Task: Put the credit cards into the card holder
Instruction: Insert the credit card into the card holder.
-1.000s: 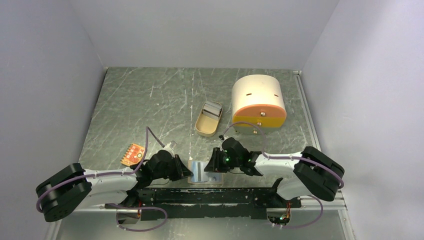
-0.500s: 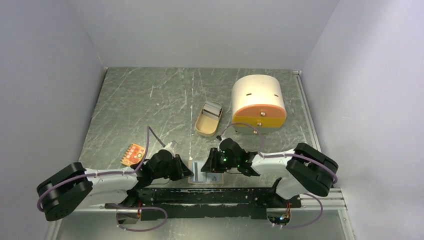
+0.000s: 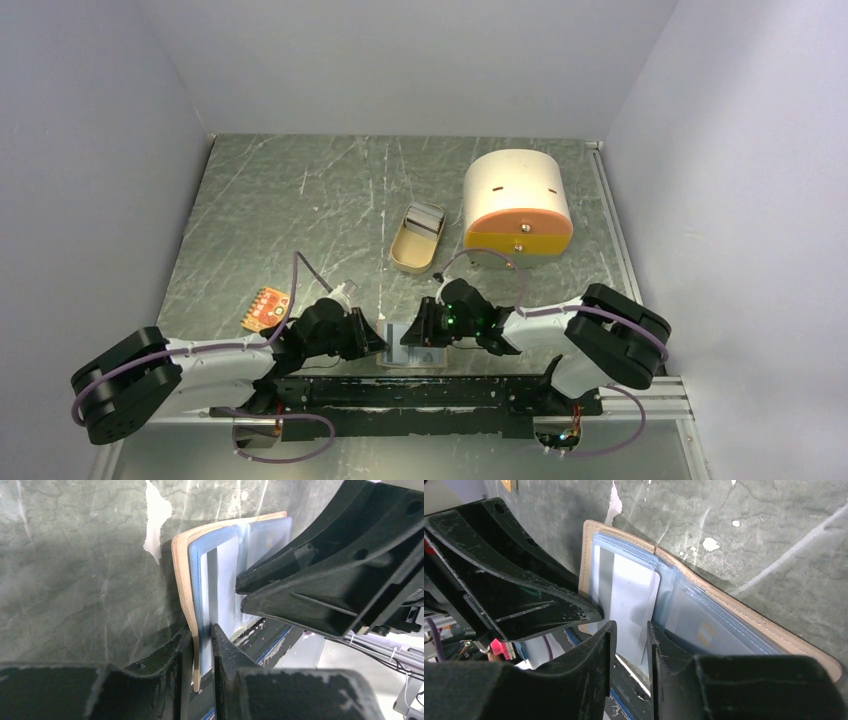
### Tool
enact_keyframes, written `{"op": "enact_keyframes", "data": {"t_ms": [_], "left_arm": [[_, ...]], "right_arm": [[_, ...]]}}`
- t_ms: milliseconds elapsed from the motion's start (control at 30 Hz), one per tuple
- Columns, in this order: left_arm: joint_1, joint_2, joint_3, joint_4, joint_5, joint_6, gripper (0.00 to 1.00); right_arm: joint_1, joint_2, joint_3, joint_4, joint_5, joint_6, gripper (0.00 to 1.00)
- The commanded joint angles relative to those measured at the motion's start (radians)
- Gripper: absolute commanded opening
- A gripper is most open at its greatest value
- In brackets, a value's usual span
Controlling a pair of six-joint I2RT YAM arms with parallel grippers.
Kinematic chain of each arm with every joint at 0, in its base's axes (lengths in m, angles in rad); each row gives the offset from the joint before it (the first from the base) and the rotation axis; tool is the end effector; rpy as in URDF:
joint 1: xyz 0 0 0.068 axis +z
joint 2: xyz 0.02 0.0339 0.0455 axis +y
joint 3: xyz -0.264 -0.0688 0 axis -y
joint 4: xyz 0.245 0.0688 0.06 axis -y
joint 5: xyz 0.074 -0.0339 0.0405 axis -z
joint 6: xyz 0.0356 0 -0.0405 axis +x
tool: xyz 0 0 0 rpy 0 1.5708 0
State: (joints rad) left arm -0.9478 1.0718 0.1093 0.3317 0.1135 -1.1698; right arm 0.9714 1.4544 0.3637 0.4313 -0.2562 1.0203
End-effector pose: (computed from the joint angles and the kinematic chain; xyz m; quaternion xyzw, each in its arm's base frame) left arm 0.0966 -0.1414 0.1140 -0.0731 0.8875 -0.4189 0.1774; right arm 0.1287 0.2044 0.1197 -0.0344 0.8917 0.4287 0.1411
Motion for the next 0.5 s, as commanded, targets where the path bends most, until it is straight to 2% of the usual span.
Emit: {"op": "enact_keyframes", "data": {"t_ms": [0, 267, 467], "left_arm": [[0.001, -0.033, 0.020, 0.057, 0.026, 0.017, 0.24], [0.001, -0.022, 0.015, 0.099, 0.051, 0.024, 0.24], [0.001, -0.061, 0.003, 0.114, 0.049, 0.025, 0.31]], "right_arm": [[0.010, 0.017, -0.032, 0.107, -0.034, 0.051, 0.30], [0.010, 0.018, -0.067, 0.143, -0.013, 0.052, 0.24], [0.011, -0.105, -0.028, -0.098, 0.096, -0.046, 0.23]]}}
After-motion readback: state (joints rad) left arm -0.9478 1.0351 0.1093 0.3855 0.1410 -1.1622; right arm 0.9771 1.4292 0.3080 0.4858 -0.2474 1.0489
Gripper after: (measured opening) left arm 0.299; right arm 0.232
